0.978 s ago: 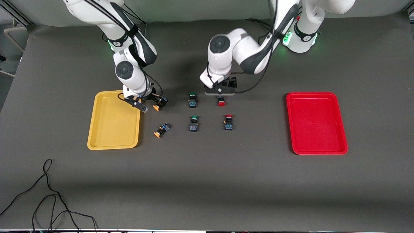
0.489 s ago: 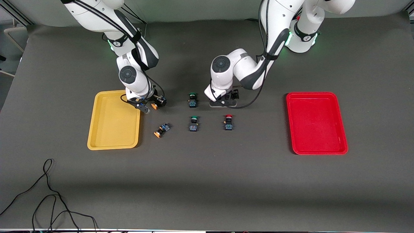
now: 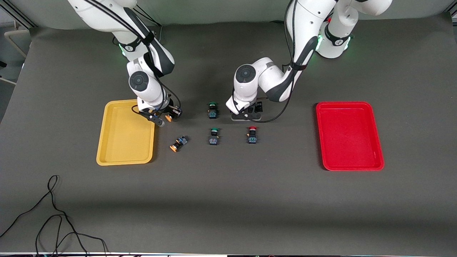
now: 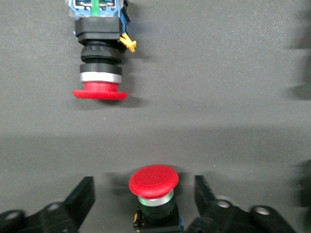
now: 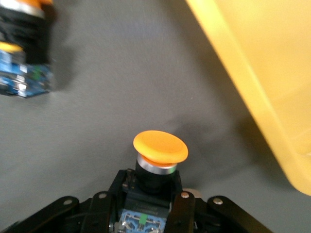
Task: Place red and yellow buttons in trays
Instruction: 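Carry the orange button into the yellow tray while the left gripper carries red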
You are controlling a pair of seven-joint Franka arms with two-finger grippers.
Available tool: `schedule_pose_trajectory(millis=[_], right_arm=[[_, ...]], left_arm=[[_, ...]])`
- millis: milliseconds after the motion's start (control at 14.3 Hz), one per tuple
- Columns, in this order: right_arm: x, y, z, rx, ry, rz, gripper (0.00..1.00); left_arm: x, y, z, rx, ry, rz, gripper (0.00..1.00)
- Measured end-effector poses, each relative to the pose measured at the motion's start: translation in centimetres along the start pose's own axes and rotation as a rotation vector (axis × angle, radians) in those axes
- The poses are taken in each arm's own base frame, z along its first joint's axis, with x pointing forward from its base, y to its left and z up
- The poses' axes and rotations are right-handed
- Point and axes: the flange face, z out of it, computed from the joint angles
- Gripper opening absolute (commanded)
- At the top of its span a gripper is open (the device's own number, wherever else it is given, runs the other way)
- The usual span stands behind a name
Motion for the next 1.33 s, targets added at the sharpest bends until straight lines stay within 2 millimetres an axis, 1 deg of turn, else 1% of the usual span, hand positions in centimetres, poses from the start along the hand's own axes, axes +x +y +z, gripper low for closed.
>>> schedule_pose_trajectory(millis=[70,140,210,280,349,419,489,559,629,699,769,839,909,978,1048,1118,1188,1258,1328], right_arm=[[0.6,0.1,-2.0,-0.011,-0.003,0.012,0.2],[1.4,0.4,-4.4,-0.018,-0.005,0.022,0.2],[2.5,1.3,-6.5,-0.022,-0.004,0.023,0.2],[4.1,2.8,-8.6,-0.022,-0.006,0.012,0.2],[6.0,5.0,-10.3,-0.016,-0.01,-0.001,0.2],[8.0,7.4,-11.6,-0.007,-0.017,-0.008,0.2],[9.6,9.5,-12.2,0.001,-0.025,-0.012,0.2],[10.8,11.2,-12.1,0.003,-0.034,-0.015,0.2],[11.6,12.7,-11.3,-0.003,-0.049,-0.017,0.2],[12.1,13.9,-10.1,-0.013,-0.065,-0.021,0.2],[12.6,14.9,-8.6,-0.023,-0.076,-0.026,0.2],[13.0,15.7,-7.1,-0.033,-0.083,-0.026,0.2],[13.4,16.3,-5.5,-0.045,-0.09,-0.023,0.2],[13.6,16.6,-3.9,-0.056,-0.091,-0.019,0.2],[13.8,16.7,-2.5,-0.066,-0.09,-0.017,0.2],[13.9,16.8,-1.3,-0.075,-0.09,-0.016,0.21],[13.9,16.9,-0.4,-0.085,-0.095,-0.015,0.31],[13.9,17.0,0.2,-0.091,-0.097,-0.014,0.58],[13.9,17.1,0.5,-0.094,-0.099,-0.013,1.0]], left_arm=[[-0.1,0.1,0.0,0.0,-0.001,-0.001,0.27],[-0.2,0.1,0.0,0.0,-0.002,-0.008,0.26],[-0.2,0.2,0.0,-0.001,-0.002,-0.02,0.25],[-0.3,0.2,0.0,-0.002,-0.002,-0.034,0.25],[-0.3,0.4,-0.2,-0.004,-0.001,-0.044,0.25],[-0.4,0.5,-0.3,-0.004,-0.003,-0.049,0.25],[-0.3,0.7,-0.6,0.002,-0.012,-0.057,0.24],[0.0,0.9,-1.4,0.011,-0.027,-0.072,0.23],[0.7,1.0,-2.8,0.016,-0.042,-0.092,0.23],[1.8,0.8,-5.0,0.012,-0.061,-0.113,0.23],[3.3,0.2,-7.8,-0.004,-0.085,-0.125,0.23],[4.9,-0.9,-10.8,-0.027,-0.108,-0.129,0.23],[6.5,-2.9,-14.1,-0.048,-0.123,-0.129,0.23],[8.0,-5.6,-17.1,-0.058,-0.133,-0.129,0.23],[9.4,-8.9,-19.6,-0.055,-0.145,-0.126,0.23],[10.5,-12.2,-21.2,-0.048,-0.159,-0.119,0.23],[11.4,-15.6,-22.0,-0.042,-0.175,-0.104,0.23],[12.3,-19.4,-22.3,-0.039,-0.192,-0.085,0.23],[13.0,-23.3,-22.1,-0.041,-0.204,-0.069,0.23]])
